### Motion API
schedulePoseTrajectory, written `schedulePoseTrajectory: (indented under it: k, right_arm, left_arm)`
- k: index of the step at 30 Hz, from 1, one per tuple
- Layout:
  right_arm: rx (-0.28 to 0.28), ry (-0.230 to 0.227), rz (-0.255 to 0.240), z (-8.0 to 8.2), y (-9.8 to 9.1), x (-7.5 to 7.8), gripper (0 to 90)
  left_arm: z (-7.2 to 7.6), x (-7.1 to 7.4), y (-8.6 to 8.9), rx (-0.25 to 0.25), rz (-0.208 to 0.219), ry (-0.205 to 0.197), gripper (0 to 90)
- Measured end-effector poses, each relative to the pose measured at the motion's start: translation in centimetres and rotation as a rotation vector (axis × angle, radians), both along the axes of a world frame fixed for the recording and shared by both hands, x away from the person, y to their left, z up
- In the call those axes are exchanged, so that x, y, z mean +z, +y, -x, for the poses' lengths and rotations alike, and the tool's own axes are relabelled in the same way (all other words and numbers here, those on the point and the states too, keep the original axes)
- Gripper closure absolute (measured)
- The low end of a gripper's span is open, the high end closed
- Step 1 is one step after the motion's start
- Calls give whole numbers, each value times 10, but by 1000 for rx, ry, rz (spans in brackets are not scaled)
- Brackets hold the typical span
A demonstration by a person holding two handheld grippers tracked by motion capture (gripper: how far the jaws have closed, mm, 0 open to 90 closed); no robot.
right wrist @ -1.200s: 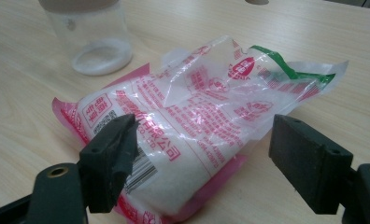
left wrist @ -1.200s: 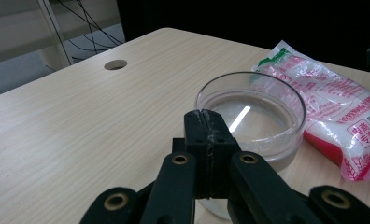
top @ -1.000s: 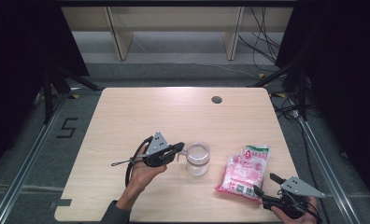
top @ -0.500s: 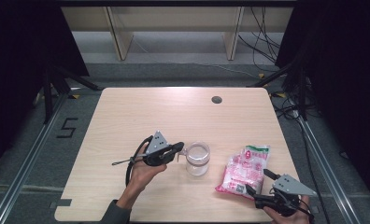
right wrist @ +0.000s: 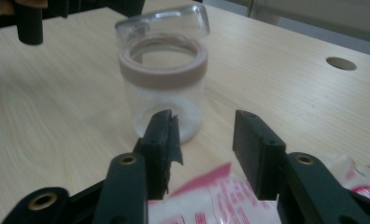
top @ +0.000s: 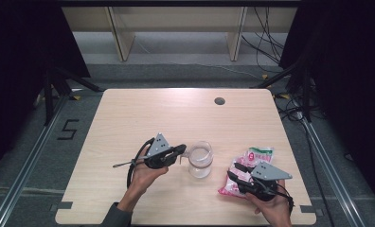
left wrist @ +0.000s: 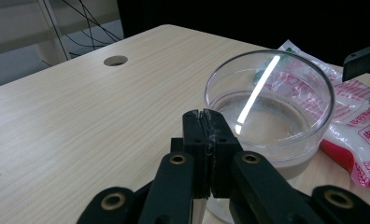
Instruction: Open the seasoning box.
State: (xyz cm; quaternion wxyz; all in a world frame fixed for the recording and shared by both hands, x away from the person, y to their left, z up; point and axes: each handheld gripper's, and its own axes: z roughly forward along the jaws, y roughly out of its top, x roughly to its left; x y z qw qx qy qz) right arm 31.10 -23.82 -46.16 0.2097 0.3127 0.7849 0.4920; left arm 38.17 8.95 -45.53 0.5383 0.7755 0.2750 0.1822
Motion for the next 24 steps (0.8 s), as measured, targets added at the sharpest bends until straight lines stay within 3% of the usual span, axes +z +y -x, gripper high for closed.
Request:
schedulePoseTrajectory:
  k: [2, 3, 4, 6, 7, 8, 10, 11, 15, 16, 20, 22, 23, 24]
  right_arm:
    - [-12, 13, -14, -3, 6, 2, 706]
    - [-2, -12, -6, -6, 7, 2, 741]
    - [24, -4, -8, -10, 10, 2, 754]
    - [2, 14, -18, -11, 13, 2, 776]
    - [42, 0, -13, -18, 17, 1, 811]
    - [32, 27, -27, -17, 20, 1, 828]
    - [46, -7, 0, -23, 24, 2, 855]
    - [59, 2, 6, -24, 26, 3, 868]
    - [81, 0, 20, -30, 34, 2, 884]
    - [65, 28, 8, -29, 36, 2, 888]
    - [84, 4, 10, -34, 39, 3, 890]
    - [81, 2, 17, -34, 41, 4, 890]
    - [72, 24, 9, -33, 42, 4, 890]
    - [76, 12, 16, -35, 44, 3, 890]
  left_arm:
    - [0, 0, 0, -2, -2, -1, 878]
    - [0, 0, 0, -2, 1, 0, 878]
    - [0, 0, 0, -2, 2, 0, 878]
    - [0, 0, 0, -2, 2, 0, 878]
    - [0, 0, 1, -4, 0, -2, 879]
    - [0, 0, 1, -5, 2, -1, 879]
    - [0, -1, 1, -3, 4, 0, 878]
    - [0, 0, 1, -4, 0, -2, 879]
    - [0, -1, 1, 1, 16, 10, 878]
    - [0, -1, 1, 0, 11, 4, 878]
    - [-1, -2, 1, -3, 20, 8, 879]
    - [0, -2, 1, 0, 24, 7, 879]
    - [0, -2, 1, 0, 24, 7, 879]
    - [0, -2, 1, -1, 21, 6, 879]
